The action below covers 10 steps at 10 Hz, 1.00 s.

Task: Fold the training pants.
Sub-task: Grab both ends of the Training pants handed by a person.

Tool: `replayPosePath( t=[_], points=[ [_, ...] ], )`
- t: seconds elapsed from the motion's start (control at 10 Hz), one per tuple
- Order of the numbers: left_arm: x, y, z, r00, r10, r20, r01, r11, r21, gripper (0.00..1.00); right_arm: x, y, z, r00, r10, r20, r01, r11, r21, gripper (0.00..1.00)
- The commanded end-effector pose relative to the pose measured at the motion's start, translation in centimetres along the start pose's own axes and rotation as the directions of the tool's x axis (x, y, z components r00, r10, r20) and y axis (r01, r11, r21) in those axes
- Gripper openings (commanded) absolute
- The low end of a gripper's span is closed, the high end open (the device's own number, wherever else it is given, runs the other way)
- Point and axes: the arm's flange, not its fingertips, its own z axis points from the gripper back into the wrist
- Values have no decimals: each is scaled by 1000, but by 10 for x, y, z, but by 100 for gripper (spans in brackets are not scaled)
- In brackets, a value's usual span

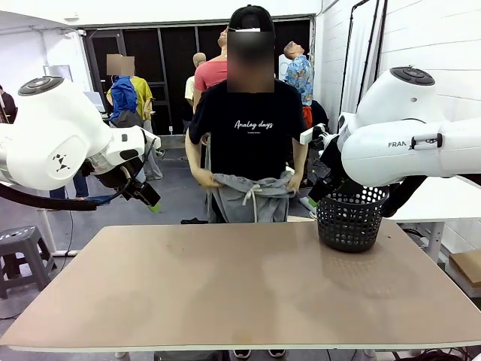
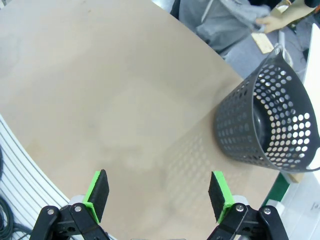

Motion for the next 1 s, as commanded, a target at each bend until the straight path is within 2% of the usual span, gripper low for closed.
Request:
replayPosePath(
  t=[0.0,0.9],
  points=[
    [1,1,-1,1000,3,9,-3,1000,0,100,0,0,-1,1000,-2,2,2,1000,8,100],
    [1,1,-1,1000,3,9,-3,1000,0,100,0,0,-1,1000,-2,2,2,1000,8,100]
  ],
)
